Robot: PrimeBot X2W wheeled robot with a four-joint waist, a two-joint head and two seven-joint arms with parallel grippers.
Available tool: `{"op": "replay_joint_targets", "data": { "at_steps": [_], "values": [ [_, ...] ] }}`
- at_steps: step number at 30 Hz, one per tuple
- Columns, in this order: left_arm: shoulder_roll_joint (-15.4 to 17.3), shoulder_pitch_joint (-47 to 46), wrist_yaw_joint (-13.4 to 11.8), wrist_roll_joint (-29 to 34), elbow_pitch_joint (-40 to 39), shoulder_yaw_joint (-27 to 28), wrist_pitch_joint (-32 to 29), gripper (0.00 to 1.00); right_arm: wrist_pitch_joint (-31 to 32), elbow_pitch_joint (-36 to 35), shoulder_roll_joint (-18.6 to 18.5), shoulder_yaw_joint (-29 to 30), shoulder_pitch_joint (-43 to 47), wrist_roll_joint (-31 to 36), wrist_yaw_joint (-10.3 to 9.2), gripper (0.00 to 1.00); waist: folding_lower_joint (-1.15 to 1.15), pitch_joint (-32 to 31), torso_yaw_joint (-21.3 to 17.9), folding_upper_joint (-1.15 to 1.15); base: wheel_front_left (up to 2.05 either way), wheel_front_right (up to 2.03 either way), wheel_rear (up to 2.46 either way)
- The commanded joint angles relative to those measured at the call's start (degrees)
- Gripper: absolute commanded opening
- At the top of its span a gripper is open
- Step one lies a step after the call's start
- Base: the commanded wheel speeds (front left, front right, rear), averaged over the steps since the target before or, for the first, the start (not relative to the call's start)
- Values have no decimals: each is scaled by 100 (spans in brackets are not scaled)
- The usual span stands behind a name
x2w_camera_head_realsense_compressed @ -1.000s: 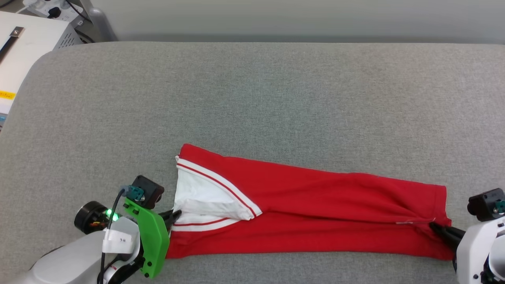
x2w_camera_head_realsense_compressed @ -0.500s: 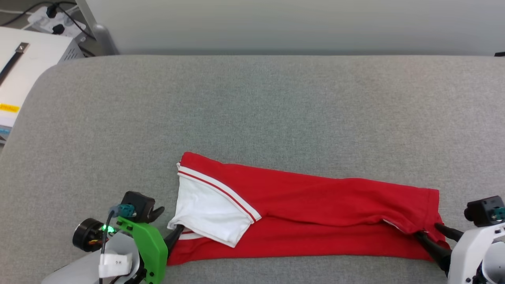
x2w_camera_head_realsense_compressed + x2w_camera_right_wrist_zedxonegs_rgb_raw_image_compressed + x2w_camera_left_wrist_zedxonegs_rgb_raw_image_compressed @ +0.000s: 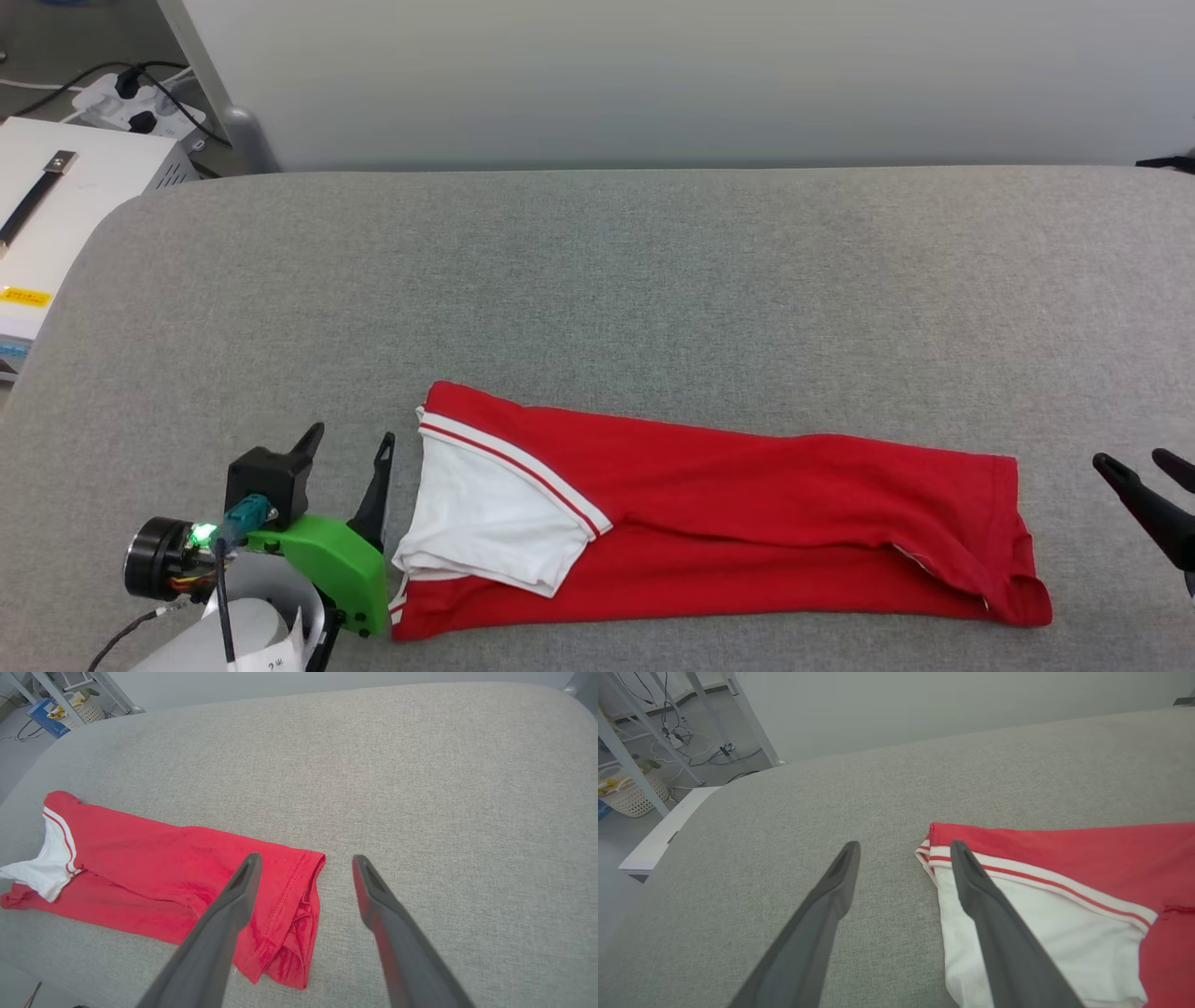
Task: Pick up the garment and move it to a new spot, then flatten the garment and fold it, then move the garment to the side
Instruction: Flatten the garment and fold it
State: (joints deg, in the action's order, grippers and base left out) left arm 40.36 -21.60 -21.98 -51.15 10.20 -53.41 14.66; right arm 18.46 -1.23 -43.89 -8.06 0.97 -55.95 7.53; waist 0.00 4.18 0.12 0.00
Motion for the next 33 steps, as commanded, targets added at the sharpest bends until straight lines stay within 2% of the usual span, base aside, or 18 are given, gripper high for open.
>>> {"op": "replay_joint_targets", "data": {
  "at_steps": [1,5,11,24,33],
  "values": [
    [-107,249,-81,223,-113,280,32,100,113,21,8,93,84,-62,-4,100,0,4,18,0,0,0,0],
    [-362,713,-207,904,-374,1092,32,100,537,305,118,272,64,-232,-4,100,0,52,78,0,0,0,0],
    [-801,1223,-208,1865,-651,2052,33,100,1088,745,364,254,-123,-393,-4,100,0,196,230,0,0,0,0],
    [-1866,1852,516,3085,-721,3407,33,100,1352,1596,835,-238,-627,-461,-4,100,0,516,546,0,0,0,0],
    [-2392,1965,951,3611,-640,3971,33,100,1312,1596,1119,-810,-834,-797,-4,100,0,570,624,0,0,0,0]
  ]
}}
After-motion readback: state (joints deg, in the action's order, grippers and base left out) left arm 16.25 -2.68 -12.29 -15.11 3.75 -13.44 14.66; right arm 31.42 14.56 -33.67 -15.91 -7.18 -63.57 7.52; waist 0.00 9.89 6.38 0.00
